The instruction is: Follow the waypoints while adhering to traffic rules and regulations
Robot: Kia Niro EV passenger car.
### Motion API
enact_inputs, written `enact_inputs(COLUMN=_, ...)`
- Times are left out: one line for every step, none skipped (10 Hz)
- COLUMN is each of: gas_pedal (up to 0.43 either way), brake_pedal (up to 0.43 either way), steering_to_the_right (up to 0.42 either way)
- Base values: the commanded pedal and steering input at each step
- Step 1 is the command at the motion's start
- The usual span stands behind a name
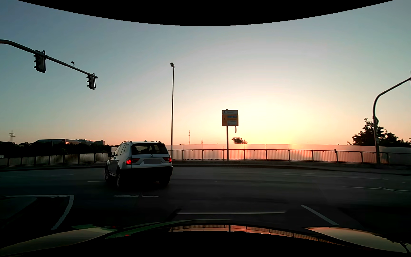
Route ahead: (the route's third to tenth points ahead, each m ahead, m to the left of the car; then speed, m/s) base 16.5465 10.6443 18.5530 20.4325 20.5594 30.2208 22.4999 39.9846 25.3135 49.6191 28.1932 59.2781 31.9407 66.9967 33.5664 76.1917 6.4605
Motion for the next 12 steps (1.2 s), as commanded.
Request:
enact_inputs(gas_pedal=0.11, brake_pedal=0.0, steering_to_the_right=-0.197)
enact_inputs(gas_pedal=0.11, brake_pedal=0.0, steering_to_the_right=-0.207)
enact_inputs(gas_pedal=0.118, brake_pedal=0.0, steering_to_the_right=-0.219)
enact_inputs(gas_pedal=0.118, brake_pedal=0.0, steering_to_the_right=-0.231)
enact_inputs(gas_pedal=0.118, brake_pedal=0.0, steering_to_the_right=-0.24)
enact_inputs(gas_pedal=0.13, brake_pedal=0.0, steering_to_the_right=-0.248)
enact_inputs(gas_pedal=0.13, brake_pedal=0.0, steering_to_the_right=-0.258)
enact_inputs(gas_pedal=0.13, brake_pedal=0.0, steering_to_the_right=-0.267)
enact_inputs(gas_pedal=0.13, brake_pedal=0.0, steering_to_the_right=-0.271)
enact_inputs(gas_pedal=0.138, brake_pedal=0.0, steering_to_the_right=-0.271)
enact_inputs(gas_pedal=0.15, brake_pedal=0.0, steering_to_the_right=-0.271)
enact_inputs(gas_pedal=0.15, brake_pedal=0.0, steering_to_the_right=-0.271)
